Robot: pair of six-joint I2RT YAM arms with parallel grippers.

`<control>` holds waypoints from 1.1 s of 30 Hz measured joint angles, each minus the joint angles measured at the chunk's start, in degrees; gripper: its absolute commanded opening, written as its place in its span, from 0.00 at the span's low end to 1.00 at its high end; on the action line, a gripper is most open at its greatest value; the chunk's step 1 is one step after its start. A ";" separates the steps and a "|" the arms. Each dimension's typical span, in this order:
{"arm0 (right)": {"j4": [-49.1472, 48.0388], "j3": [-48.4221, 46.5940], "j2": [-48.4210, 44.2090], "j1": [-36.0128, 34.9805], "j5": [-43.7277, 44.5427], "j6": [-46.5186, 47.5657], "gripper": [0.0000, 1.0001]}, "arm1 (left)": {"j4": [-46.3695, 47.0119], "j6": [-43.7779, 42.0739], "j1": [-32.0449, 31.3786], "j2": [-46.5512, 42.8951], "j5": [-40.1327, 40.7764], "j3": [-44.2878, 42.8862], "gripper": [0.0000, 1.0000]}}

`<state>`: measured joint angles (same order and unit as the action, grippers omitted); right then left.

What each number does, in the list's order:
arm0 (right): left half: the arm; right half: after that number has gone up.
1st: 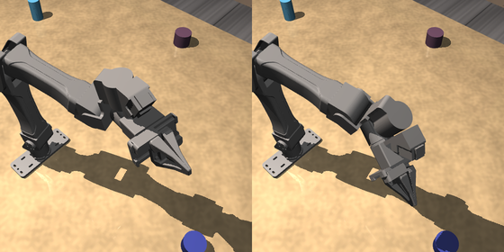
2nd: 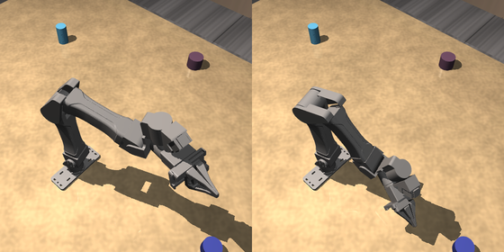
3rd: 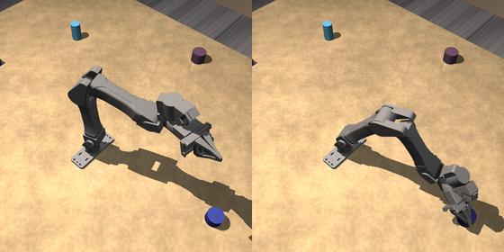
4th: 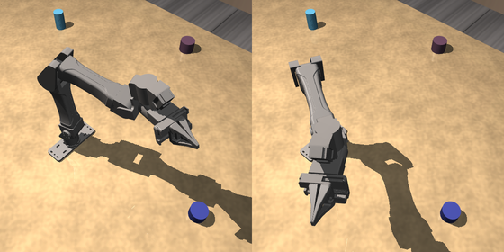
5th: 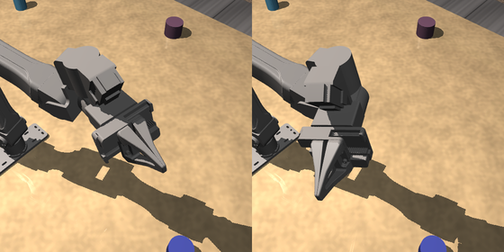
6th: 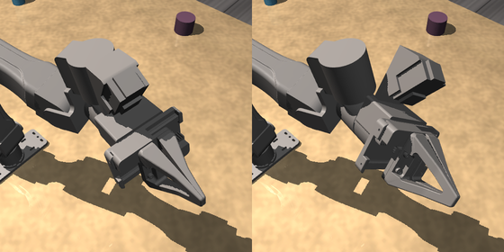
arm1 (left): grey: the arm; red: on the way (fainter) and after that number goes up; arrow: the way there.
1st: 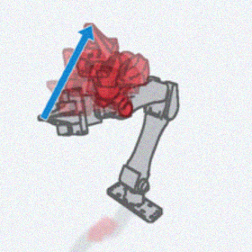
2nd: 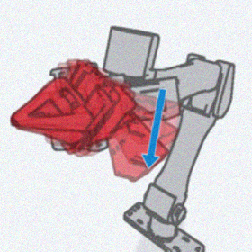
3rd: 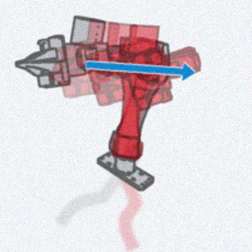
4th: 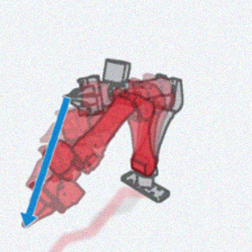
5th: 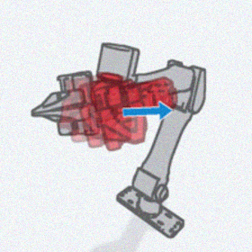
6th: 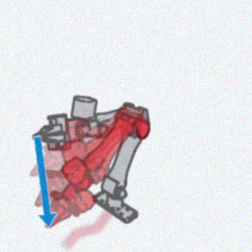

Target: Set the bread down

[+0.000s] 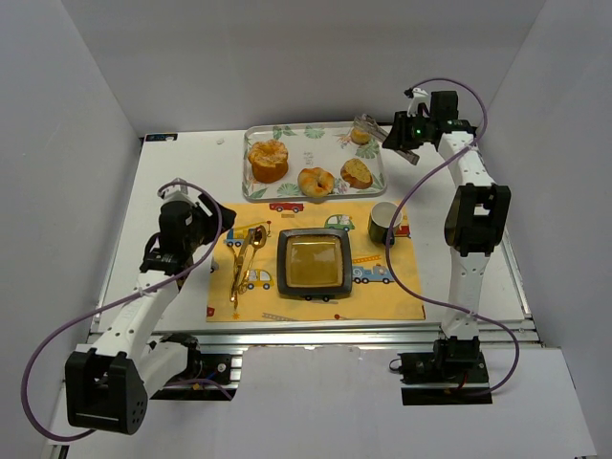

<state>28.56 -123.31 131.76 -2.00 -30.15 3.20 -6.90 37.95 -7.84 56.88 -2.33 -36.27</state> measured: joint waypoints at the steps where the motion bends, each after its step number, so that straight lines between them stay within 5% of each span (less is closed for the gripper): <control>1: -0.57 0.37 0.00 0.00 0.44 -0.13 0.45 | 0.09 0.02 0.00 0.35 0.00 -0.22 0.79; 33: -5.20 1.25 5.86 0.00 6.47 0.44 0.56 | 2.69 0.07 0.00 7.15 -0.02 -2.60 0.79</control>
<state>23.35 -122.06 137.62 -2.00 -23.68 3.64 -4.21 38.02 -7.84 64.03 -2.35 -38.87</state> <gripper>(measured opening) 0.552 0.789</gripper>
